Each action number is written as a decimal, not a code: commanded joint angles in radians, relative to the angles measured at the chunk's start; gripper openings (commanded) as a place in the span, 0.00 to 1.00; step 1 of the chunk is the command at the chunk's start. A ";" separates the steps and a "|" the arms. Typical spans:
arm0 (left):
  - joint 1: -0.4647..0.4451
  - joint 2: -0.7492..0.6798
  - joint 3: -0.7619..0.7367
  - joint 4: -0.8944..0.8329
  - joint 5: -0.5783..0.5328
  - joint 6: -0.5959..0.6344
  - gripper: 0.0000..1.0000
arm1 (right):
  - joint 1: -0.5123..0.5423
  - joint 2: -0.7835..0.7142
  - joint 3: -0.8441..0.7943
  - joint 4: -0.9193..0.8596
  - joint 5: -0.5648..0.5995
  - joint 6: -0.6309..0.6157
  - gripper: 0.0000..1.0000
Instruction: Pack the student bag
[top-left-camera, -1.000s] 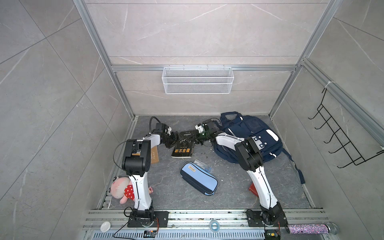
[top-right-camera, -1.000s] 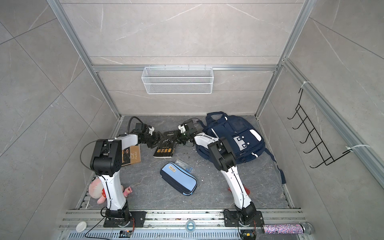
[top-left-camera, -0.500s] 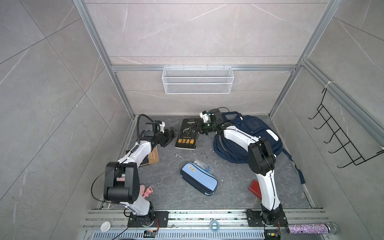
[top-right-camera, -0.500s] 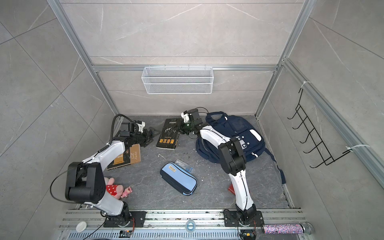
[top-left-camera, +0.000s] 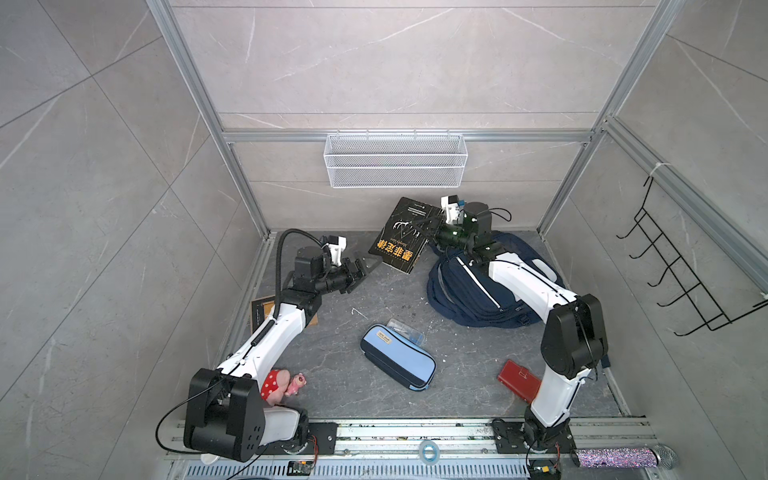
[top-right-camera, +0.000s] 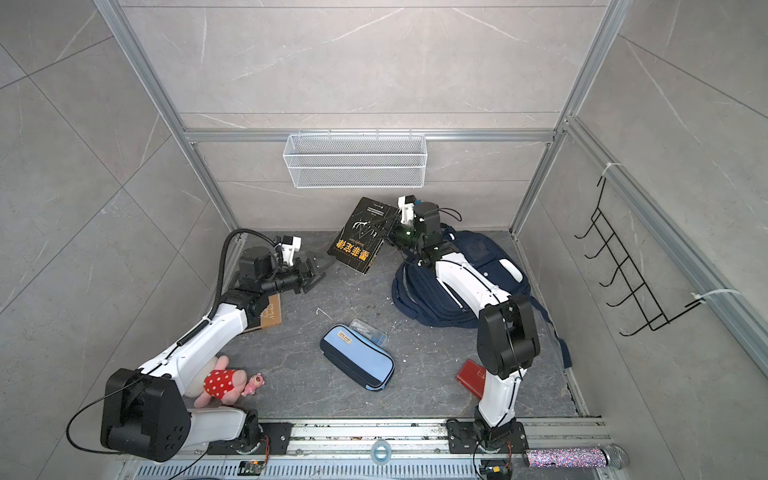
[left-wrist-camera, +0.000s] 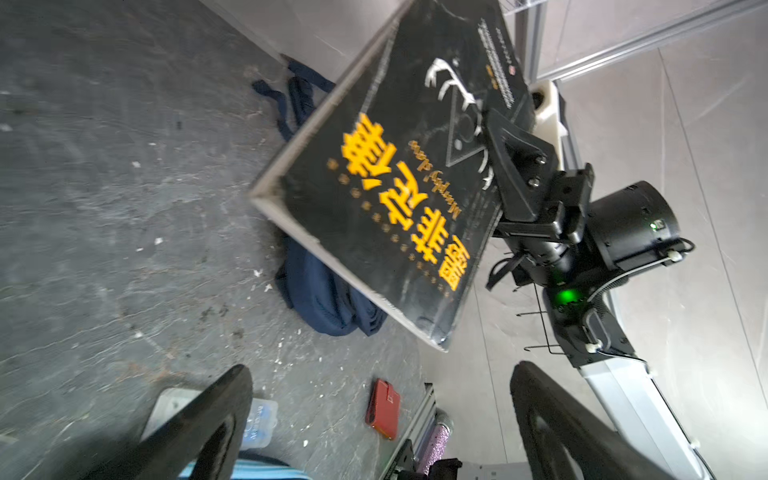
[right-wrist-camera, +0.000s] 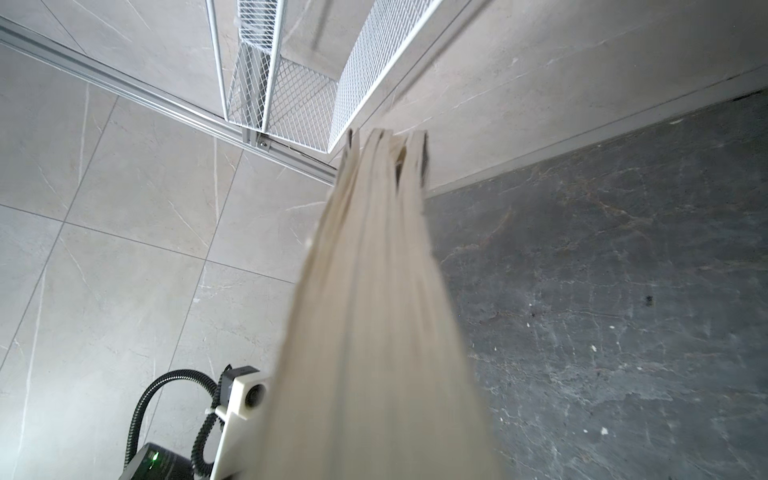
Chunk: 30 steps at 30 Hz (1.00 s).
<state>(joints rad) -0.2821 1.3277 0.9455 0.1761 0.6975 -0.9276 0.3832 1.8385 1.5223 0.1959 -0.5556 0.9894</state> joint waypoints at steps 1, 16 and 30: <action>-0.046 0.031 -0.001 0.295 -0.039 -0.130 1.00 | 0.008 -0.076 -0.052 0.199 0.041 0.114 0.00; -0.100 0.030 -0.020 0.343 -0.085 -0.172 0.99 | -0.030 -0.160 -0.088 0.207 0.074 0.105 0.00; -0.122 0.202 0.067 0.586 -0.046 -0.292 0.99 | -0.051 -0.193 -0.134 0.239 0.034 0.136 0.00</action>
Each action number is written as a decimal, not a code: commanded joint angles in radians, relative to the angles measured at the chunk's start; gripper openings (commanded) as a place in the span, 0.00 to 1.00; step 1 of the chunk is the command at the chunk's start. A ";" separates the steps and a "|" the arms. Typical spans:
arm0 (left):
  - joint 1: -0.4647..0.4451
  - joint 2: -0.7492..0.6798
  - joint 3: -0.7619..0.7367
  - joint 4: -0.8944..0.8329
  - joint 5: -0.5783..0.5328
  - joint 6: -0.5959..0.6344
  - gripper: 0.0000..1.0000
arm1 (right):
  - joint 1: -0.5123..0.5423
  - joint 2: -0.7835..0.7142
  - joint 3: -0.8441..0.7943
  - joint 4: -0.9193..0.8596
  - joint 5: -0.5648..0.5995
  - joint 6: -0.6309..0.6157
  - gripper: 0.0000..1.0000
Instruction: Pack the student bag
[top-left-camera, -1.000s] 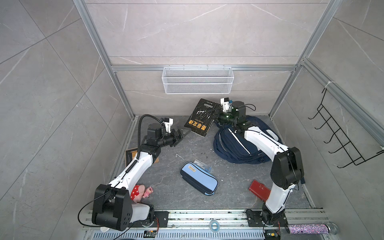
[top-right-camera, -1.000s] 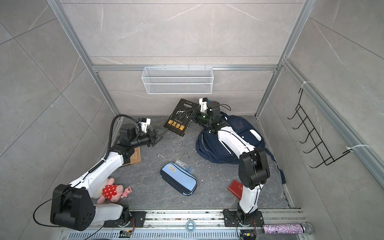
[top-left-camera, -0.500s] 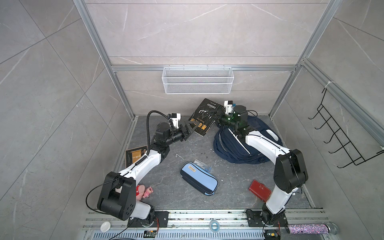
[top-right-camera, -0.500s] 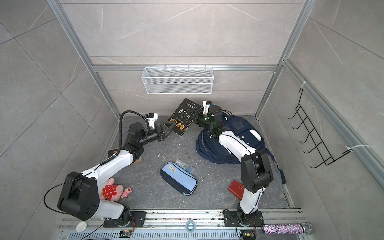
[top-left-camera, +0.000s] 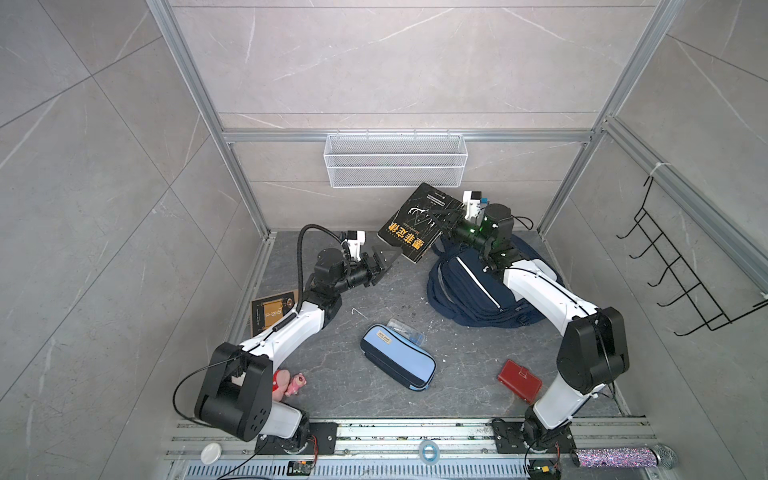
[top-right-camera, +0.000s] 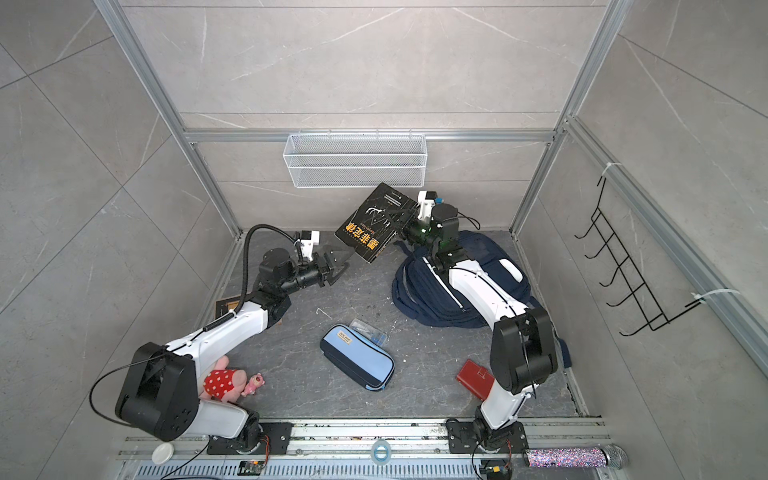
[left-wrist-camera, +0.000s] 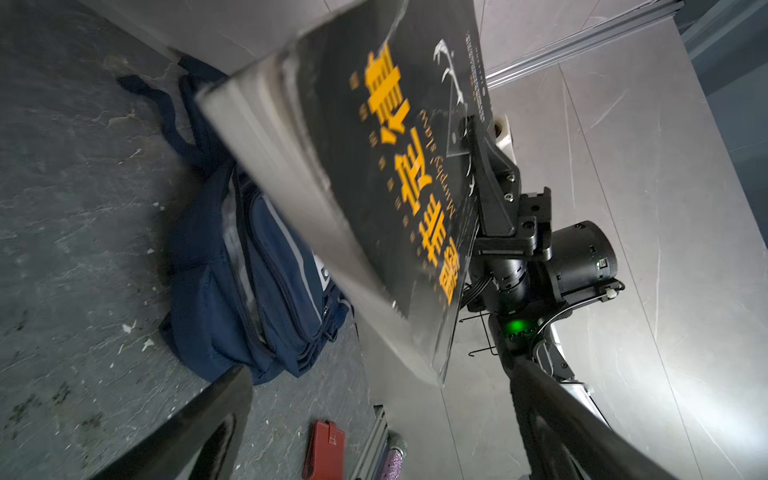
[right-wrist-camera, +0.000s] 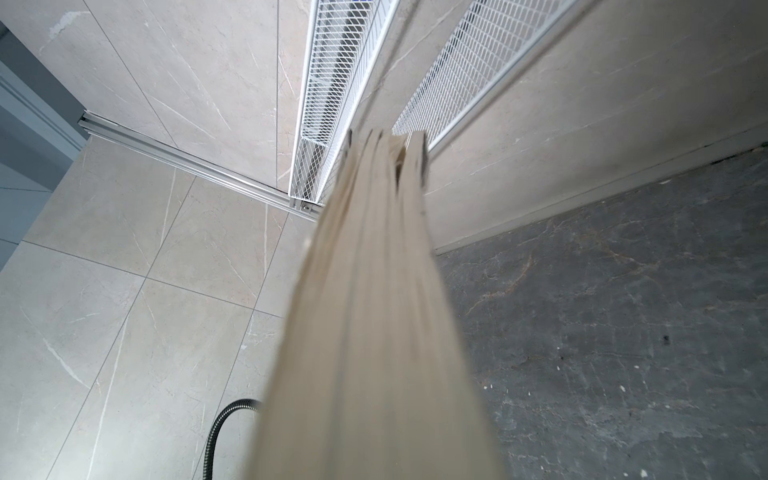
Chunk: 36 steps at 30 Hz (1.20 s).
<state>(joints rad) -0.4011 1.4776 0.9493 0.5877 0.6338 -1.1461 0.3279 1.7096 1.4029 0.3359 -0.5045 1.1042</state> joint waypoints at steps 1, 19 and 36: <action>-0.007 0.077 0.076 0.212 0.016 -0.100 0.99 | 0.004 -0.071 -0.022 0.103 -0.015 0.026 0.00; -0.080 0.123 0.072 0.348 -0.039 -0.167 0.69 | 0.004 -0.144 -0.099 0.100 0.020 0.023 0.00; -0.079 0.136 0.127 0.358 -0.069 -0.200 0.15 | 0.004 -0.198 -0.238 0.164 0.047 0.054 0.00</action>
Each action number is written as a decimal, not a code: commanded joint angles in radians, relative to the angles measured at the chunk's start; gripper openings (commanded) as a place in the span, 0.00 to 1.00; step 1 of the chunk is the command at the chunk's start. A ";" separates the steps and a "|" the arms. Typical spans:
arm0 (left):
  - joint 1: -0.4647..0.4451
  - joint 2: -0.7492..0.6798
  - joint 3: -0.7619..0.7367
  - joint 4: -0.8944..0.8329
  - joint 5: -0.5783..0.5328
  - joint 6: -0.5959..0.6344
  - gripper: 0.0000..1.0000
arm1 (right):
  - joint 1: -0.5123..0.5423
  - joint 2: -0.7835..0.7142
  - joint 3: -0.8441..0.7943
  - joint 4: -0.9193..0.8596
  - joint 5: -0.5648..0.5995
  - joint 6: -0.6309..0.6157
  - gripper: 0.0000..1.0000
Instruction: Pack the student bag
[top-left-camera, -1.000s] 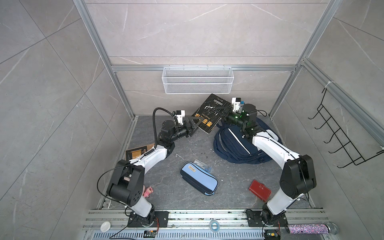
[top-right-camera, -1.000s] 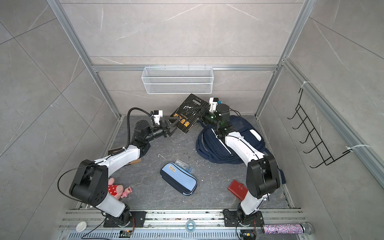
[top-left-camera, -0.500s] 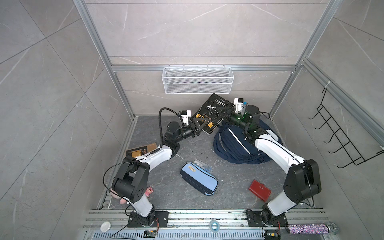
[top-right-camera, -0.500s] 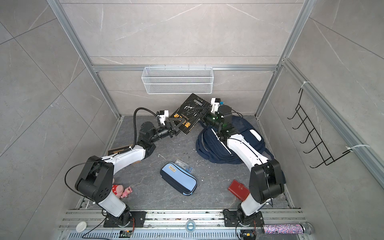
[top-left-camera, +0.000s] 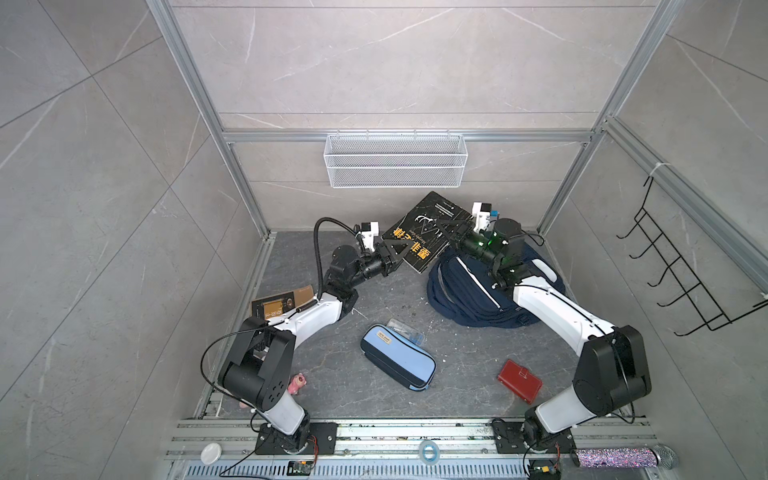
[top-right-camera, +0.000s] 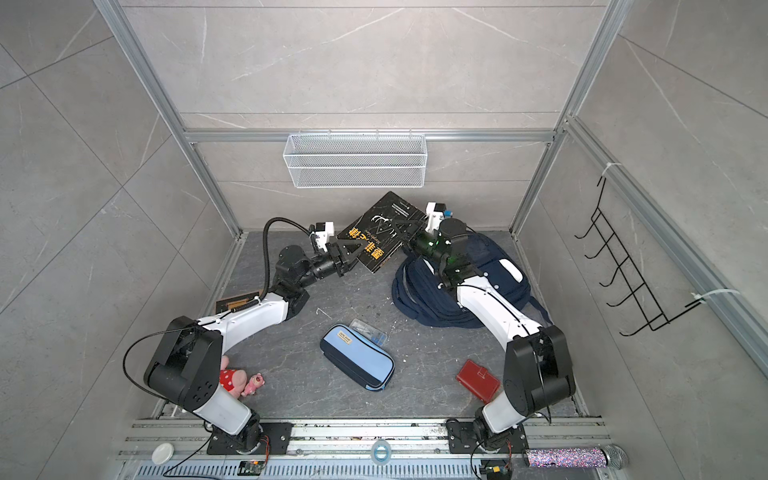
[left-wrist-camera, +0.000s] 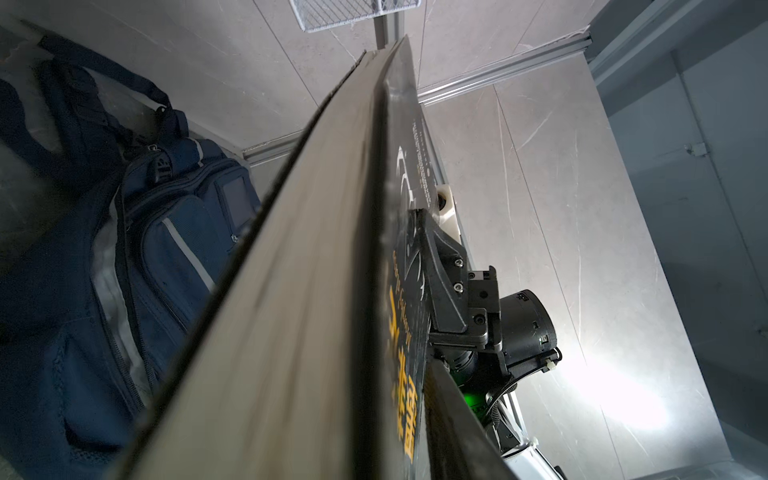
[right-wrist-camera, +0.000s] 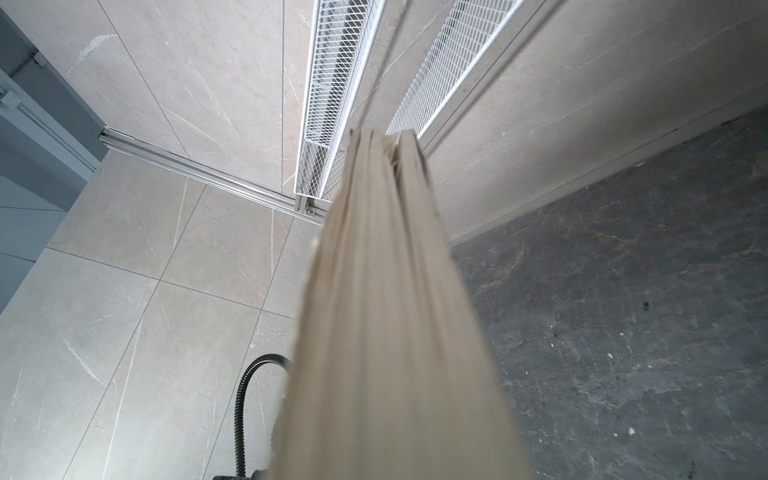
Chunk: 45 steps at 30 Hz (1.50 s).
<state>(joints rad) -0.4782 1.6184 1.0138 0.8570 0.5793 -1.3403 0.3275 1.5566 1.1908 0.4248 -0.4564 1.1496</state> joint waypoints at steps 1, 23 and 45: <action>-0.003 -0.003 0.064 0.090 -0.017 -0.011 0.05 | 0.004 -0.051 -0.035 0.076 0.001 0.008 0.00; 0.134 -0.264 0.014 -0.685 0.070 0.402 0.00 | -0.061 -0.081 0.329 -1.256 0.106 -0.795 0.96; 0.125 -0.346 -0.094 -0.758 0.114 0.460 0.00 | -0.048 0.413 0.561 -1.540 0.519 -1.111 0.75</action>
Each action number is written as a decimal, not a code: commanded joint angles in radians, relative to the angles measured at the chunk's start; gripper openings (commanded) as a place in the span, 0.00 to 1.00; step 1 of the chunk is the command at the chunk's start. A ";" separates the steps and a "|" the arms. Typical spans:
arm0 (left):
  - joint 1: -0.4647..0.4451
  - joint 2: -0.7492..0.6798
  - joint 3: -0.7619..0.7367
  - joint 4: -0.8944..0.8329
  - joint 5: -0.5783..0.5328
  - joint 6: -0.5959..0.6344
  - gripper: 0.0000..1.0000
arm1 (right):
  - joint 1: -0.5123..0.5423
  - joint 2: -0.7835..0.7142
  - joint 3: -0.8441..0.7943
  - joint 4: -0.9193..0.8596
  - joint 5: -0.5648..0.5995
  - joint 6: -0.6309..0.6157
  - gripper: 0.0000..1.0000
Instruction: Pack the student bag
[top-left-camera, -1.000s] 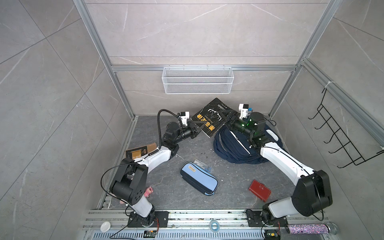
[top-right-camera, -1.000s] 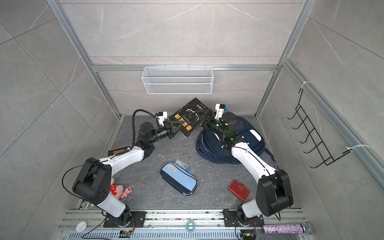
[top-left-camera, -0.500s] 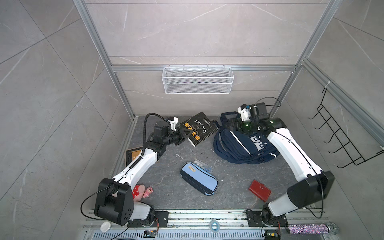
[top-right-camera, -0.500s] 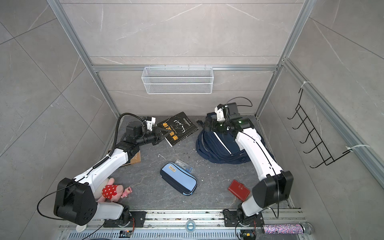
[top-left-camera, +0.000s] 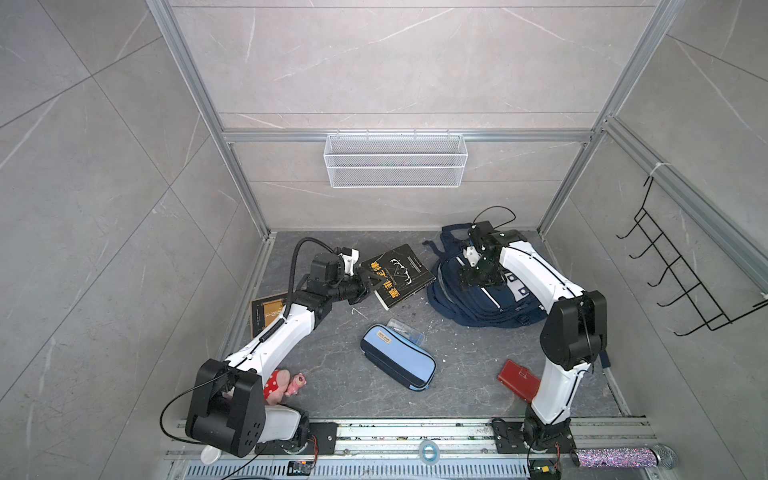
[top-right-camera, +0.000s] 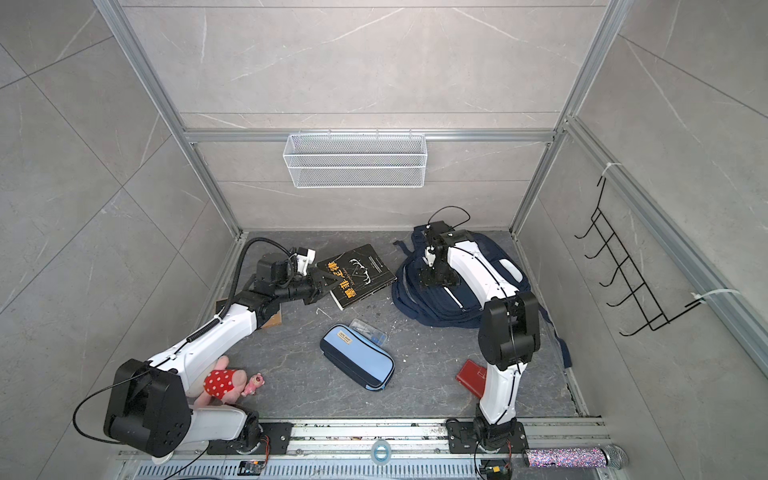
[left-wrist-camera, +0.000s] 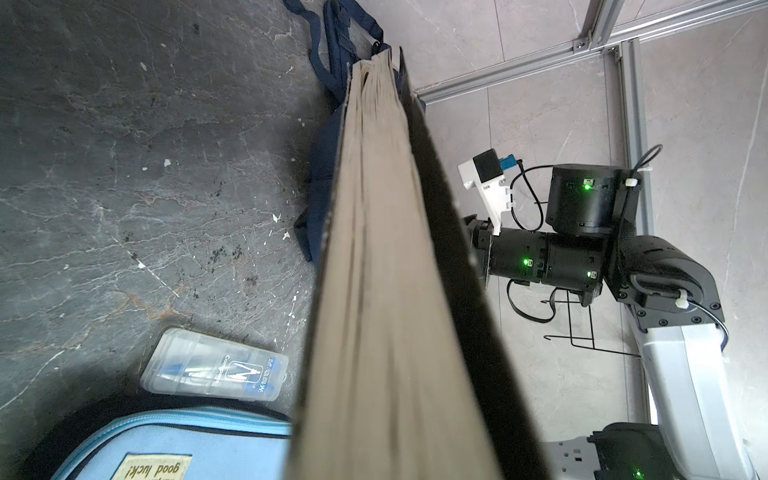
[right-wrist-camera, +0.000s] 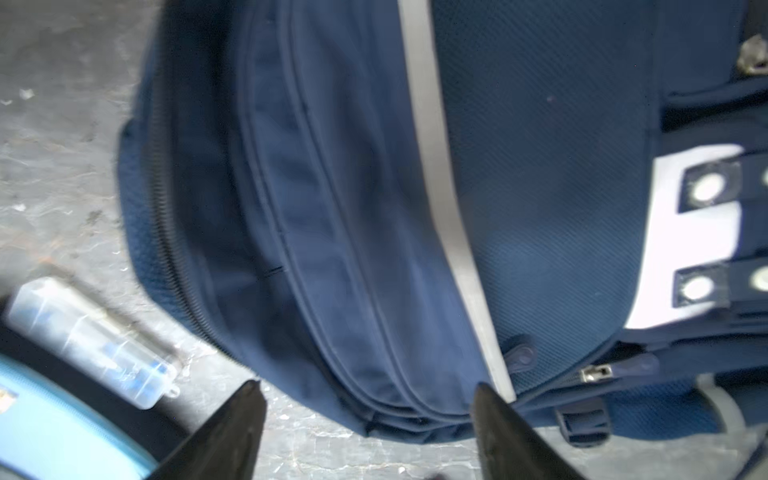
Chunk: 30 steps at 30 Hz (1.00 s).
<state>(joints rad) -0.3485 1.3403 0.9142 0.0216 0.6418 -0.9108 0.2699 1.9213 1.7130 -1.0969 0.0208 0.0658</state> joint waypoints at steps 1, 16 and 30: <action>-0.004 -0.074 0.001 0.077 0.047 0.028 0.00 | 0.013 0.064 0.056 -0.020 0.037 -0.024 0.73; -0.024 -0.081 0.000 0.080 0.032 0.022 0.00 | 0.069 0.223 0.180 0.003 0.156 -0.013 0.47; -0.024 -0.049 0.043 0.076 0.047 0.034 0.00 | 0.088 0.314 0.212 -0.002 0.189 -0.011 0.33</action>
<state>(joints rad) -0.3691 1.3083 0.8883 0.0223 0.6388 -0.9108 0.3504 2.2055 1.9041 -1.0912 0.1940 0.0429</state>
